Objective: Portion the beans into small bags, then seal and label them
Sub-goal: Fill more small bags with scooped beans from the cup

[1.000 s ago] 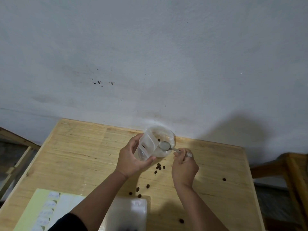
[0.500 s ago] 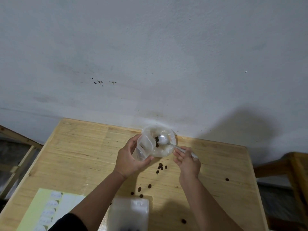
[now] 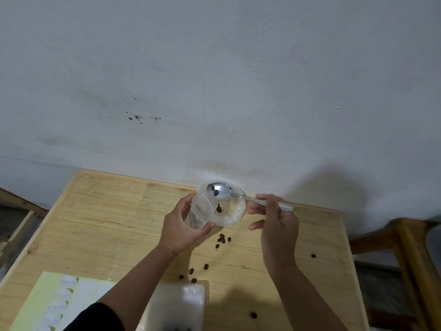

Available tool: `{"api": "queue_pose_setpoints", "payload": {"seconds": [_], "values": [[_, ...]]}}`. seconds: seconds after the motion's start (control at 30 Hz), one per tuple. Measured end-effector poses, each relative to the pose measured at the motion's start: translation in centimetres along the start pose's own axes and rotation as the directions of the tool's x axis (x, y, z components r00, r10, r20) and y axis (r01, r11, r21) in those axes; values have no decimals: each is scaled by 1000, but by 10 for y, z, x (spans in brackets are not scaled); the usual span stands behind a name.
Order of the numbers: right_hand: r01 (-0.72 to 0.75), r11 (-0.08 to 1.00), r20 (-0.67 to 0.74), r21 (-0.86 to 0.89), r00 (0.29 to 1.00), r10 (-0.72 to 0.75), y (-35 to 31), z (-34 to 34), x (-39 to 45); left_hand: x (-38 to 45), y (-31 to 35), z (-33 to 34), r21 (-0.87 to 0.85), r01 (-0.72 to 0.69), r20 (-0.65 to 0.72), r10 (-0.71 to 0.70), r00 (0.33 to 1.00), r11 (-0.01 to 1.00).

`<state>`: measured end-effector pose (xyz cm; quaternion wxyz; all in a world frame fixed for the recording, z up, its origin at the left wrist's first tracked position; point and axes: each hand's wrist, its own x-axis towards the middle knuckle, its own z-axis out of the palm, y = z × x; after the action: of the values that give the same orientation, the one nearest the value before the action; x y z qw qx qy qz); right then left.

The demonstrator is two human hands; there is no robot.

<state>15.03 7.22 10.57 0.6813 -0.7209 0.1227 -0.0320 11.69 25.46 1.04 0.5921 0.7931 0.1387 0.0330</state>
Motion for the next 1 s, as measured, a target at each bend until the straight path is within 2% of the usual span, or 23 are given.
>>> {"api": "queue_pose_setpoints", "payload": {"seconds": [0.07, 0.13, 0.2, 0.3, 0.43, 0.6, 0.67, 0.8, 0.9, 1.0], "values": [[137, 981, 22, -140, 991, -136, -3, 1, -8, 0, 2, 0, 0, -7, -1, 7, 1000, 1000], [177, 965, -48, -192, 981, -189, 3, -1, -10, 0, 3, 0, 4, -12, -3, 12, 1000, 1000], [97, 964, -111, -246, 986, -128, 17, -3, -8, -1, 3, -1, 16, -18, -4, 18, 1000, 1000], [-58, 923, -95, -380, 995, 23, 41, -2, -3, -1, 3, -1, 24, -21, 2, 21, 1000, 999], [-69, 885, -67, -460, 997, 43, 53, 5, 11, -1, 3, -1, 18, -24, 13, 24, 1000, 1000], [-18, 847, -48, -531, 999, -9, 54, 13, 22, 0, 5, 0, 18, -32, 24, 32, 999, 999], [-48, 844, -65, -534, 998, 16, 62, 16, 24, 1, 7, 0, 12, -36, 27, 36, 999, 999], [-224, 894, -168, -387, 971, 170, 81, 18, 25, 3, 13, 2, -6, -63, 42, 63, 997, 998], [-395, 914, -177, -93, 910, 375, 86, 23, 18, 4, 15, 3, -4, -71, 55, 71, 996, 997], [-514, 845, -106, 147, 841, 531, 83, 29, 12, 3, 13, 1, 1, -66, 46, 66, 997, 998]]}}
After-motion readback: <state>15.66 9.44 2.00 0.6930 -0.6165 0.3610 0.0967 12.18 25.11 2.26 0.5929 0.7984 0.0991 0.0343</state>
